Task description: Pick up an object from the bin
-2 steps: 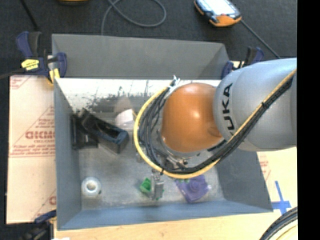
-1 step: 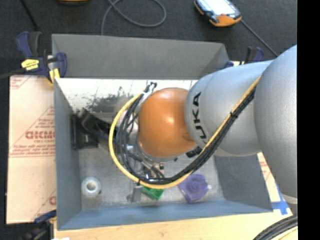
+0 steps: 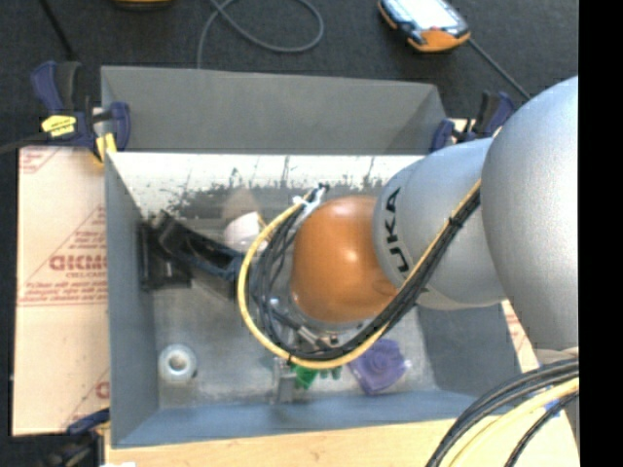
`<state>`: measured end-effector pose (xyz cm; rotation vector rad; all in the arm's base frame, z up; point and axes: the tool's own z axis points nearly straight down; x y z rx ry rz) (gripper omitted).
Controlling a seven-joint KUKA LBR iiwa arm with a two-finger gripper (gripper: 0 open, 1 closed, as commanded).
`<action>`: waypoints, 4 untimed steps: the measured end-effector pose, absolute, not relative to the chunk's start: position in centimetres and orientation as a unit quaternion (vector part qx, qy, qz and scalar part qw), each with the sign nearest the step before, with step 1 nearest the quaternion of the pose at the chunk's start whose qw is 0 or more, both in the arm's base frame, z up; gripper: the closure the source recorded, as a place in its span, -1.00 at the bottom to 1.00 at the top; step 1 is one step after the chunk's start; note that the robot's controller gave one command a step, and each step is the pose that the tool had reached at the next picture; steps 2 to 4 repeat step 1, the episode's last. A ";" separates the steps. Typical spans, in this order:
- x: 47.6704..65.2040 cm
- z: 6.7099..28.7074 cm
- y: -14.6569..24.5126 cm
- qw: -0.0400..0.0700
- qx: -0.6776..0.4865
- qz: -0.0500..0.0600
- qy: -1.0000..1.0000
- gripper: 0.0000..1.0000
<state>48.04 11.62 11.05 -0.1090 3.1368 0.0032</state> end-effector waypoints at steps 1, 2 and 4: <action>48.0 7.2 -1.2 0.001 -0.216 -0.001 0.976 1.00; 48.0 7.2 -1.2 0.001 -0.216 -0.001 0.976 1.00; 48.0 7.2 -1.2 0.001 -0.216 -0.001 0.976 1.00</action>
Offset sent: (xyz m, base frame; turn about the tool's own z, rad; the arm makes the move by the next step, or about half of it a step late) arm 0.0000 0.0000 0.0000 0.0000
